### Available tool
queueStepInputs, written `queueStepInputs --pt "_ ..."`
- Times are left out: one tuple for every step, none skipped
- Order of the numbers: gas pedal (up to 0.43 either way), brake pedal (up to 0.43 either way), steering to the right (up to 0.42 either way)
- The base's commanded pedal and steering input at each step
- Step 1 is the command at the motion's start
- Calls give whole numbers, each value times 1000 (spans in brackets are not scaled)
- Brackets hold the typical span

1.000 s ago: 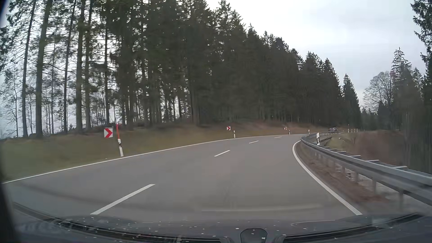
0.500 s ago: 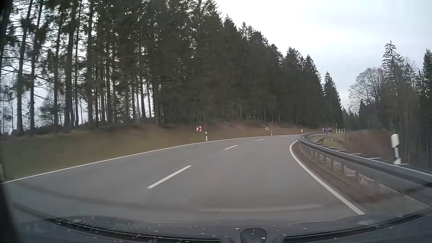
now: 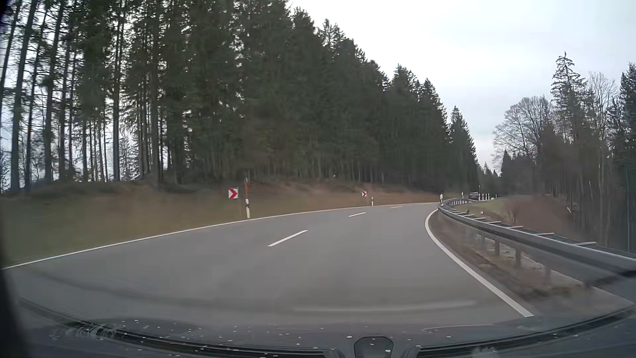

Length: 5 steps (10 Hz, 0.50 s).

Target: Follow the waypoints while adhering to traffic rules and regulations

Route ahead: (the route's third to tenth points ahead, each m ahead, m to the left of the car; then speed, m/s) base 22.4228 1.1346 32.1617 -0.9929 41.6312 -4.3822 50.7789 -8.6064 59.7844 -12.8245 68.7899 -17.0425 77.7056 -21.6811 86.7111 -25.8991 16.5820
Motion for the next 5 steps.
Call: queueStepInputs --pt "98 0 52" --pt "98 0 52" --pt "98 0 52" --pt "98 0 52" --pt "98 0 52"
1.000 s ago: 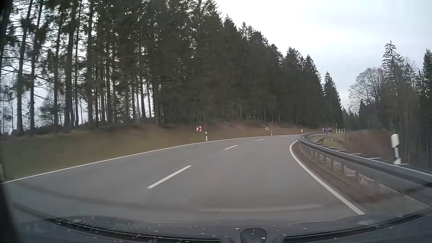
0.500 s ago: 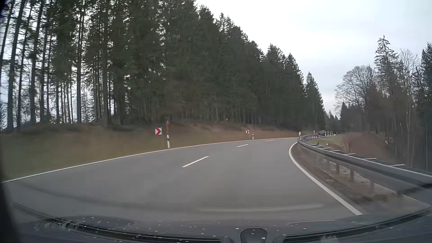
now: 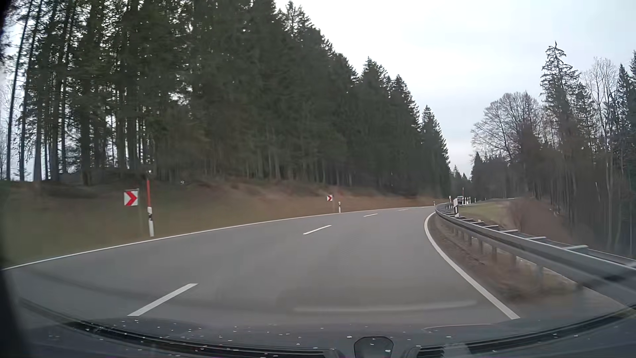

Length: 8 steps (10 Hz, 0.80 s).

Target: Follow the waypoints while adhering to traffic rules and regulations

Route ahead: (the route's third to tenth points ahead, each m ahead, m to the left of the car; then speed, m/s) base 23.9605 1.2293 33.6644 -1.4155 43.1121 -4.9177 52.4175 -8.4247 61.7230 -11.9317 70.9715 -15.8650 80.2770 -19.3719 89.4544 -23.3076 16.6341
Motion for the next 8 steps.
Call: queueStepInputs --pt "98 0 52" --pt "98 0 51" --pt "98 0 50" --pt "98 0 50" --pt "98 0 49" --pt "98 0 46" --pt "98 0 44" --pt "98 0 44"
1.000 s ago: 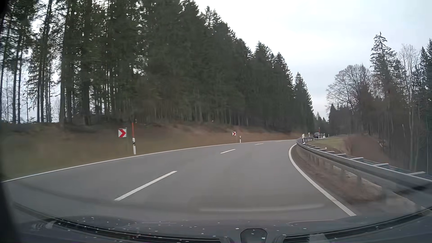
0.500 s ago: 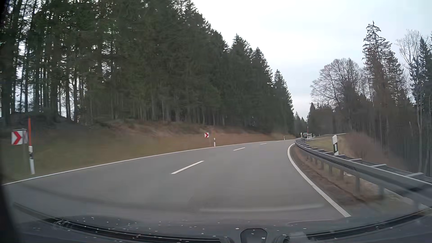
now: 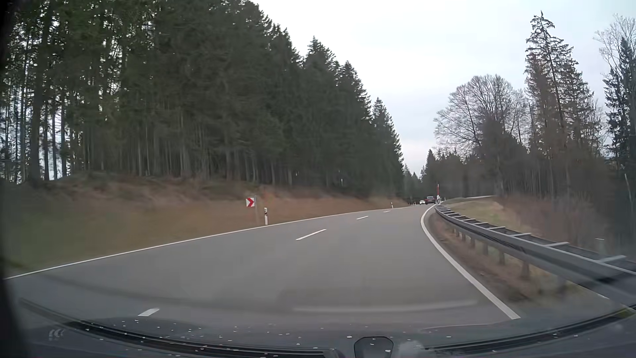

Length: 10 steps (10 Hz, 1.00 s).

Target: Follow the waypoints while adhering to traffic rules and regulations

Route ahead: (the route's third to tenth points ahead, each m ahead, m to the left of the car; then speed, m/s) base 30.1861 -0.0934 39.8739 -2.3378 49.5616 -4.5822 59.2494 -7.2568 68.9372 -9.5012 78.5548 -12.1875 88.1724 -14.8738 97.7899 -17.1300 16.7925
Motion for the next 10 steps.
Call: queueStepInputs --pt "98 0 44" --pt "98 0 44" --pt "98 0 44" --pt "98 0 44" --pt "98 0 44" --pt "98 0 44" --pt "98 0 44" --pt "110 0 43" --pt "110 0 43" --pt "110 0 42"
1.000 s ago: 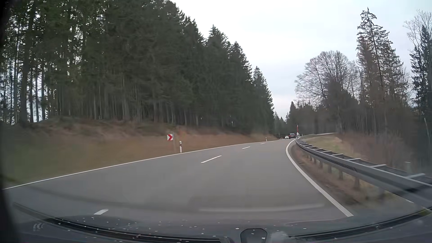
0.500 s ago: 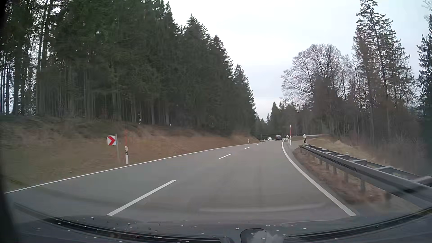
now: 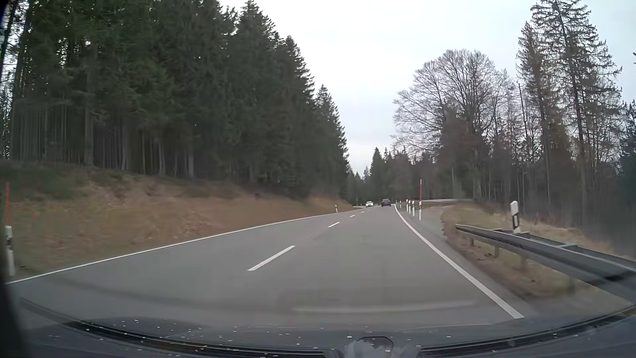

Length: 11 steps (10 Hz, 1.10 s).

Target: Follow the waypoints while adhering to traffic rules and regulations

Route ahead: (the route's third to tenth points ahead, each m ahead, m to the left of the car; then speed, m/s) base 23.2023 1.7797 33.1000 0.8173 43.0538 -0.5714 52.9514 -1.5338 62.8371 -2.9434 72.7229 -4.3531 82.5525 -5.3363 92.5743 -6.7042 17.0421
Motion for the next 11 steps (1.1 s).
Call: queueStepInputs --pt "110 0 40" --pt "110 0 36" --pt "110 0 34" --pt "110 0 31" --pt "110 0 26" --pt "110 0 20" --pt "110 0 15" --pt "110 0 14" --pt "110 0 10" --pt "110 0 7" --pt "110 0 5"
